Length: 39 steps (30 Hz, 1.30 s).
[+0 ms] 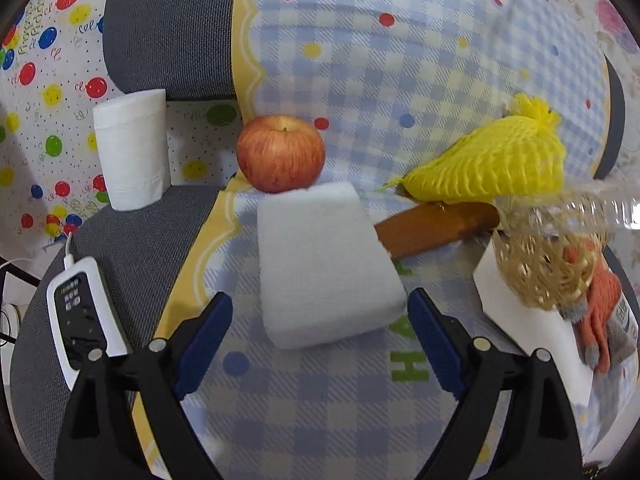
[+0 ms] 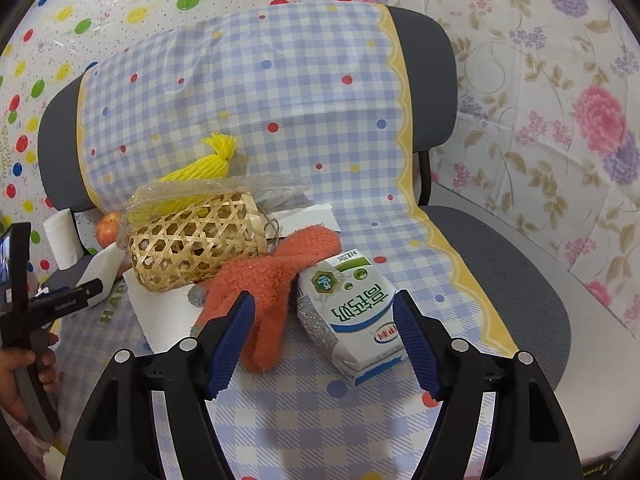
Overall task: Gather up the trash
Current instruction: 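Grasp the white foam block with the left gripper and lift it, then grasp the yellow mesh fruit net with the right gripper while the left holds the foam block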
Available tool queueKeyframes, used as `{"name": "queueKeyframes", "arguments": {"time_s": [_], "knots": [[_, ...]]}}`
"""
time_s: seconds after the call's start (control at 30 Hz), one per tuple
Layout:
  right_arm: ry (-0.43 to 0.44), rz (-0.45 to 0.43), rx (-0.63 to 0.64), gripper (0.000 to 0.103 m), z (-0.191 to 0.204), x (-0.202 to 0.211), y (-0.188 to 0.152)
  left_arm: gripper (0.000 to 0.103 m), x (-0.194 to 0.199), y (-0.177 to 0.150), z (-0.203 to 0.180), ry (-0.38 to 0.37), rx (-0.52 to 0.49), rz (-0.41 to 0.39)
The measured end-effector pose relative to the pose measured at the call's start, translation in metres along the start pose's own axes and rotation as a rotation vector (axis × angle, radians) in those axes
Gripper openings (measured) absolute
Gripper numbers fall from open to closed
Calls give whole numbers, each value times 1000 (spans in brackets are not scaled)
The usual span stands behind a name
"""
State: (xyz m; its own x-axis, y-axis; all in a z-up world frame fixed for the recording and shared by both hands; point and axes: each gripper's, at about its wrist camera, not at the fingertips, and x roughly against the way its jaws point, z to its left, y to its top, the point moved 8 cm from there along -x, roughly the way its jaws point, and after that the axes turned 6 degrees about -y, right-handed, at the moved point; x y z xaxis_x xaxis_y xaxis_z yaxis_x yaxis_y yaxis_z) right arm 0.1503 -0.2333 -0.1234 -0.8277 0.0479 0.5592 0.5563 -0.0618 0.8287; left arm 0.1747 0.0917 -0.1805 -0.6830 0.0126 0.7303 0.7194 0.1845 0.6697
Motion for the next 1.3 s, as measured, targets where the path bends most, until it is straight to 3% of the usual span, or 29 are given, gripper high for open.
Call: {"name": "queueKeyframes", "arguments": {"time_s": [0.1, 0.17, 0.23, 0.37, 0.53, 0.7, 0.9, 1.17, 1.3], "knots": [[5, 5, 4, 71, 4, -4, 1, 83, -3, 4, -2, 20, -22, -14], [12, 10, 8, 68, 7, -5, 1, 70, -9, 3, -2, 31, -31, 8], [18, 11, 14, 66, 11, -4, 2, 66, -14, 0, -2, 36, -38, 33], [35, -2, 34, 65, 21, 3, 6, 58, -2, -4, -8, -6, -61, 14], [76, -34, 34, 66, 37, 14, 19, 57, 42, -4, -20, -65, -90, -92], [108, -61, 51, 66, 59, 20, 35, 58, 81, 7, -22, -78, -113, -177], [129, -71, 100, 65, 84, 23, 46, 59, 81, 19, -26, -92, -120, -188], [154, -89, 119, 65, 115, 16, 90, 60, 73, 50, -25, -93, -122, -207], [197, -74, 131, 57, 147, 5, 100, 60, 67, 60, -22, -83, -125, -217]]}}
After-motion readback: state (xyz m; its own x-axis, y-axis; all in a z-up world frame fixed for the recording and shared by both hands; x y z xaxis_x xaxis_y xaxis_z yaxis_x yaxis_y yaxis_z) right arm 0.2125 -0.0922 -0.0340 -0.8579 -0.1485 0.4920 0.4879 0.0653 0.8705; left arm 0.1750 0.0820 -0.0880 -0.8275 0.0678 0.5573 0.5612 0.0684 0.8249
